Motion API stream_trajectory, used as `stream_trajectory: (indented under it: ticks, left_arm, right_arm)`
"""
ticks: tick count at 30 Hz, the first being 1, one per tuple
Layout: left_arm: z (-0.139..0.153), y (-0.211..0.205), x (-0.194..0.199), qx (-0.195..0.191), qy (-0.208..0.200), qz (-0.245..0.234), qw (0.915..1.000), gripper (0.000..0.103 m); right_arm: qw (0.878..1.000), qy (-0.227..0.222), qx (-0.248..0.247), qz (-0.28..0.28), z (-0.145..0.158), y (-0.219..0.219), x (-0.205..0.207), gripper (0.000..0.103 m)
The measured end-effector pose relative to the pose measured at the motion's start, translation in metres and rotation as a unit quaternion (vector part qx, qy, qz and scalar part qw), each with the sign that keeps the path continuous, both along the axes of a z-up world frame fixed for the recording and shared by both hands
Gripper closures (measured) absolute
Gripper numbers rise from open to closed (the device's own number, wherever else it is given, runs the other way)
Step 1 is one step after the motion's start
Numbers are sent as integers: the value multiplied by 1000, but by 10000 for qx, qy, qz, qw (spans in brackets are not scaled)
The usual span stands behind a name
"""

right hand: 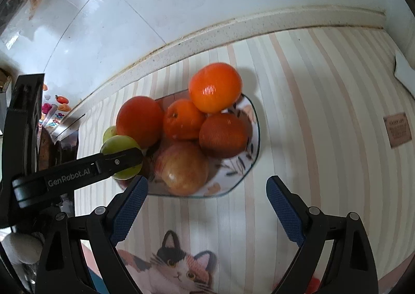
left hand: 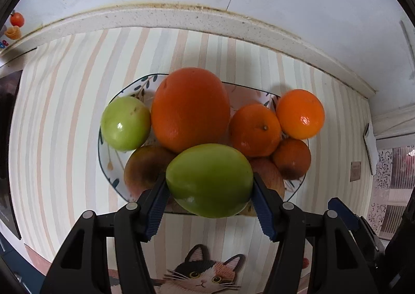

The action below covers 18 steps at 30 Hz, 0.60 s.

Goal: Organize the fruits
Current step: 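Carry the green apple back onto the plate and open the left tool, then withdraw both tools from the plate toward the red tomatoes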

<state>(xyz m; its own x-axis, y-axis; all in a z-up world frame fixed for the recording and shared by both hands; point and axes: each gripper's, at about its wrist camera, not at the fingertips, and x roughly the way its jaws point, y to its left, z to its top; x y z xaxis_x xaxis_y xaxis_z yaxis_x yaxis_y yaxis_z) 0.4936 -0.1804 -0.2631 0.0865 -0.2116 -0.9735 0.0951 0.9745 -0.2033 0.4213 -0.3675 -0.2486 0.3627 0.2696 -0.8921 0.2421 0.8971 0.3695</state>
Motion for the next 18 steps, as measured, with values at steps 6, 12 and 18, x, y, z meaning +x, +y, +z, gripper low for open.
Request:
stream_trajectory:
  ticks: [6,12,18]
  left_arm:
    - [4,-1,4,99,-58,-105,9999,30]
    - [14,7,-7,227,-235,-133,9994,17]
    - [44,27,-42,485,-804,-126,9955,17]
  right_arm:
    - [9996,60,-258,85,-2,0,12,8]
    - [9981,60,-575,223,7,5,11,8]
    - [9947,-72,-973,312,28,19,-5,7]
